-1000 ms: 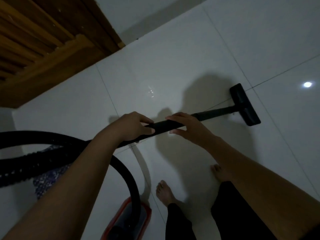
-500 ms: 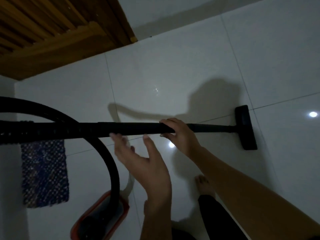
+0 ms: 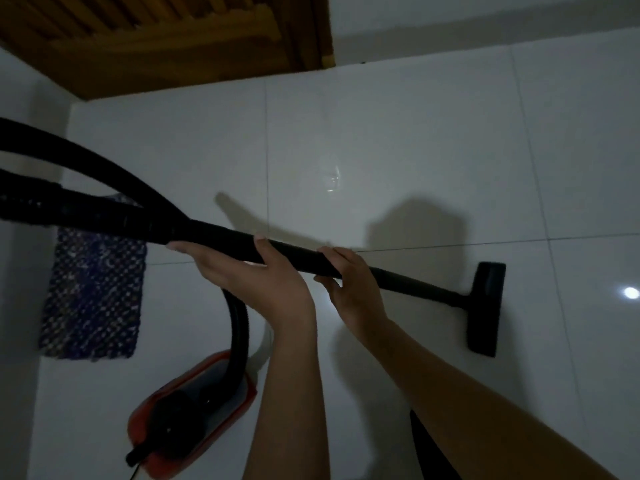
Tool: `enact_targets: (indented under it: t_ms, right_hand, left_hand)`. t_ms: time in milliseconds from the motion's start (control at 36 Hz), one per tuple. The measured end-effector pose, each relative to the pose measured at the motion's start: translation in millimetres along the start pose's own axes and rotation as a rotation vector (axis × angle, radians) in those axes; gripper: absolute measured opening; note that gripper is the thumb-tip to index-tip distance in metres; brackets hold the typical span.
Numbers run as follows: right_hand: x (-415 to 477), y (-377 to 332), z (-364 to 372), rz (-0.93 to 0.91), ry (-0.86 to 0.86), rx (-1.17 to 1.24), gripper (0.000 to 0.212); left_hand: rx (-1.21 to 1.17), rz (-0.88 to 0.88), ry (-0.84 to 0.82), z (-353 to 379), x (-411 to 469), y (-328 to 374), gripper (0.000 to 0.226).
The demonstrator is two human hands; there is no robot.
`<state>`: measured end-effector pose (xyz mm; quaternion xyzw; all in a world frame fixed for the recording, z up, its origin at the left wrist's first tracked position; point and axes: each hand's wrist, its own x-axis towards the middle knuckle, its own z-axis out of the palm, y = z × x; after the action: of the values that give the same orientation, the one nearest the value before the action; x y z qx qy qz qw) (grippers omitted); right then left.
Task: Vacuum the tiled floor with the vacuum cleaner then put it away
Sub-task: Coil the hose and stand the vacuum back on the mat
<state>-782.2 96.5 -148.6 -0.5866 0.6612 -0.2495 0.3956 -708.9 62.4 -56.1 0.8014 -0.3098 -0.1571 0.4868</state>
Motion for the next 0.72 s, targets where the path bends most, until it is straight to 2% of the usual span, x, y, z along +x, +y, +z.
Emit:
enact_targets:
  t_ms: [194,389,556,722]
  right_hand:
    - [-46,-42,77,-0.053,0.029,0.006,0.042]
    - [-93,-75,167,-0.098,0.106,0.025,0.040]
    - [-111,-101,238,-0.222,-0.032,0.059,0.041]
    - [-106,-100,293,-0.501,-0.263,0.175,0.039]
  left_hand:
    - [-0.092,0.037,-0.047,-83,41,-54,0.090]
    - [-0.204,-0.022,-0.066,-179,78,-114,0.097]
    - [-0.276,-0.047,0.057,-244,117,-164,0.096]
    - [-0.291,-0.103,0.241,-285,147,-220,0.095]
